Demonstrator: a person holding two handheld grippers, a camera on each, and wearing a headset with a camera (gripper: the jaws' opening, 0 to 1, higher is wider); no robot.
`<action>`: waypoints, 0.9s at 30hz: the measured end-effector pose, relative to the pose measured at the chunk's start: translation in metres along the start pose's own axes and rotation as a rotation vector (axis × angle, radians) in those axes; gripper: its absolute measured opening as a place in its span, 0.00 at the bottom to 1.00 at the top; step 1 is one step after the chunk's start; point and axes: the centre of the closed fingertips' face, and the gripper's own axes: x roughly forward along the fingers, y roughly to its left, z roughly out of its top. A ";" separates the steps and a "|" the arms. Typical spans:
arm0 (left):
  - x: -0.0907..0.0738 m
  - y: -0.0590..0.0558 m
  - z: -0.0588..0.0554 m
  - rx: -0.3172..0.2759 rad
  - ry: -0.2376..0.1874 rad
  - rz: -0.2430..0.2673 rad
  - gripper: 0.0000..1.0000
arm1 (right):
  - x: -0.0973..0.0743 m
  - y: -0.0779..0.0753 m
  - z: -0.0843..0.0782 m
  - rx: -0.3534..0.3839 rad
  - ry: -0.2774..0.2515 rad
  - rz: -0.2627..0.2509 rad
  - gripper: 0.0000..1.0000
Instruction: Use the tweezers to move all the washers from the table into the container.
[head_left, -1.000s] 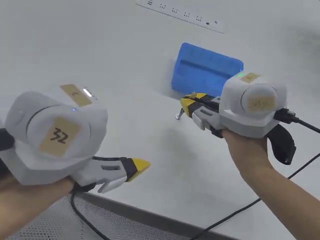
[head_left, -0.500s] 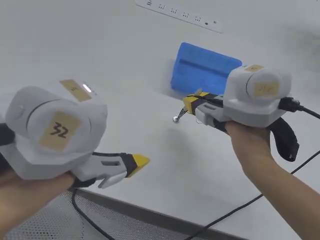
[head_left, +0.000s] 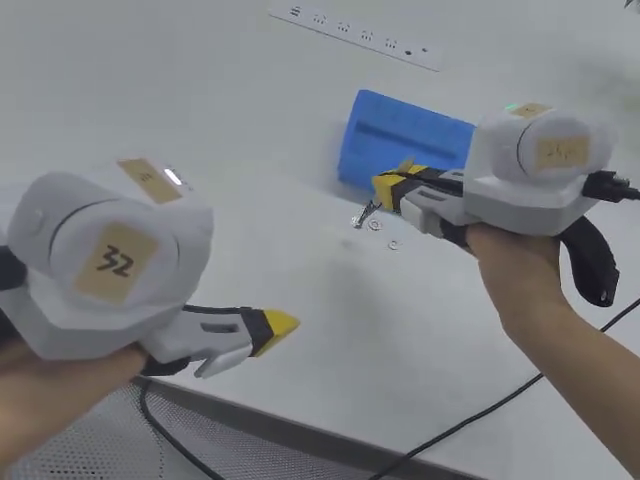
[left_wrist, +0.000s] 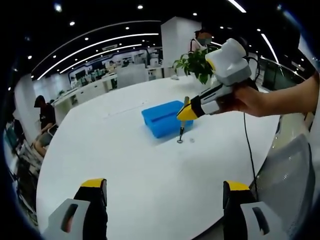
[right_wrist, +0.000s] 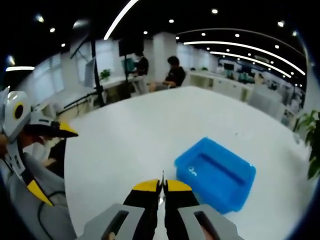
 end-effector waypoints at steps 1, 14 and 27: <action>0.000 0.000 0.001 0.001 -0.006 0.002 0.99 | -0.001 -0.001 0.002 -0.011 0.000 -0.002 0.00; 0.000 0.004 -0.001 -0.004 -0.003 0.008 0.99 | -0.008 -0.026 0.030 0.019 -0.056 -0.041 0.00; 0.005 0.003 -0.004 -0.004 0.014 -0.003 0.99 | 0.004 -0.064 0.049 -0.008 -0.071 -0.082 0.00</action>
